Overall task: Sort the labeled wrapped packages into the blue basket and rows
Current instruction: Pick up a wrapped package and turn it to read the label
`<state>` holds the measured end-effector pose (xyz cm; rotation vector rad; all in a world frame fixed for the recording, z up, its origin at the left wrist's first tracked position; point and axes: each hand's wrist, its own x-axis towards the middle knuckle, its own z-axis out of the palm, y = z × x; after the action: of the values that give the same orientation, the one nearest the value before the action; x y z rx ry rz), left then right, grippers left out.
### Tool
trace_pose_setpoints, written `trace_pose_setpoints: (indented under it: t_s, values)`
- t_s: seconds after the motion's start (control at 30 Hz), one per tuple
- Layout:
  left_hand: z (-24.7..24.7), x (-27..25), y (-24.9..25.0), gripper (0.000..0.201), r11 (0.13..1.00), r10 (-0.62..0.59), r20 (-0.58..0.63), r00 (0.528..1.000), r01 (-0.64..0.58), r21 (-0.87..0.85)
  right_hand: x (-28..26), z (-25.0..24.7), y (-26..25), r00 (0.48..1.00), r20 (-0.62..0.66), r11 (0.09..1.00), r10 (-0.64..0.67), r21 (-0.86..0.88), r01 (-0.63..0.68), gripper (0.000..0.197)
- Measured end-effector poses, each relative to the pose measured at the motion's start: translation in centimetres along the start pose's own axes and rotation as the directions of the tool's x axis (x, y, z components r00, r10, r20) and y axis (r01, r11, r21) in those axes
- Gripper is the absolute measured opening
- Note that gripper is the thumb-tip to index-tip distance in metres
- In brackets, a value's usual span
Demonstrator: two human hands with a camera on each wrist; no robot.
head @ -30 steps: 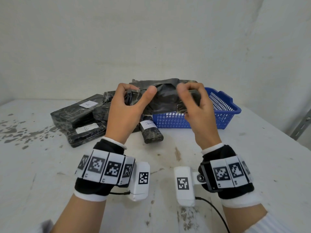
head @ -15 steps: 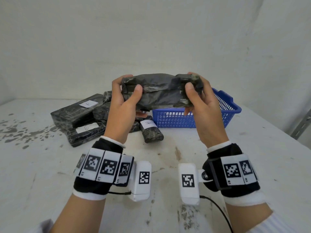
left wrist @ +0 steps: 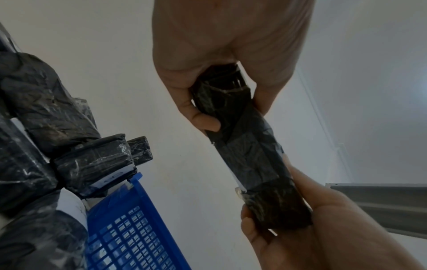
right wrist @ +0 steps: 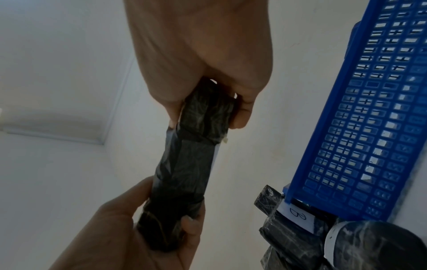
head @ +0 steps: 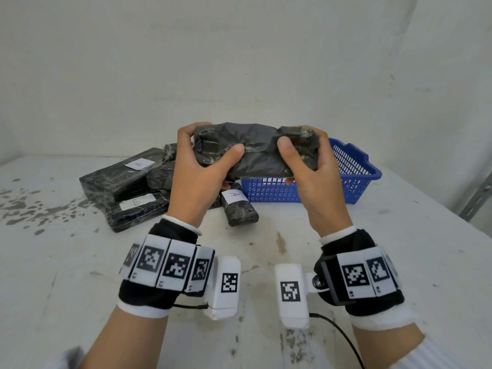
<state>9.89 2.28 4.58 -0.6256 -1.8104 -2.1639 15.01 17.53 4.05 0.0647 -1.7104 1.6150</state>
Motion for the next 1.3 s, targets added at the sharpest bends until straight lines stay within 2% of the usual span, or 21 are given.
trace_pose_setpoints:
  t_s: [0.1,0.23,0.47,0.57,0.67,0.83,1.07,1.13,1.2,1.27,1.3]
  values:
    - [0.03,0.03,-0.08,0.053,0.999,-0.011,-0.028,1.0,0.012,0.045,-0.18,0.0,-0.07,1.0,0.029,1.0,-0.01,0.002,0.01,0.031]
    - [0.03,0.1,-0.1,0.051,0.996,-0.024,-0.046,0.999,0.028,0.079,-0.28,-0.07,-0.09,0.997,0.071,0.998,-0.021,-0.064,0.025,0.04]
    - [0.17,-0.19,0.07,0.056,0.994,0.03,-0.044,0.999,-0.025,0.11,-0.42,-0.3,-0.49,0.994,0.105,0.984,-0.027,-0.17,0.045,0.06]
    - [0.18,-0.26,0.09,0.059,0.988,0.047,-0.039,0.998,-0.041,0.152,-0.53,-0.09,-0.46,0.996,0.063,0.978,-0.064,-0.195,0.076,0.053]
    - [0.33,-0.33,0.08,0.066,0.989,0.048,-0.033,0.998,-0.043,0.139,-0.53,0.12,-0.29,0.996,0.014,0.986,-0.083,-0.146,0.085,0.047]
    - [0.36,-0.24,-0.09,0.067,0.985,0.08,-0.02,0.997,-0.075,0.156,-0.42,0.15,-0.14,0.996,0.004,0.992,-0.094,-0.09,0.094,0.04]
    - [-0.2,0.12,-0.28,0.074,0.972,-0.035,-0.015,0.999,0.038,0.233,-0.29,-0.12,-0.62,0.999,0.044,1.0,-0.021,0.014,0.02,0.012]
    - [0.05,-0.15,0.12,0.075,0.98,-0.068,0.016,0.998,0.064,0.187,-0.24,-0.23,-0.75,0.999,0.037,1.0,-0.02,0.022,0.019,0.011]
    - [0.32,-0.23,0.37,0.062,0.992,-0.102,0.037,0.994,0.099,0.077,-0.12,-0.29,-0.82,0.999,0.032,0.997,-0.01,0.079,0.008,0.015]
    - [0.15,0.04,0.23,0.036,0.993,-0.098,0.032,0.995,0.1,-0.061,0.0,-0.3,-0.85,1.0,0.024,0.989,-0.004,0.148,0.001,0.022]
    - [-0.05,0.2,0.17,0.029,0.991,-0.081,0.032,0.996,0.084,-0.105,0.02,-0.3,-0.87,1.0,0.027,0.986,-0.009,0.165,0.005,0.026]
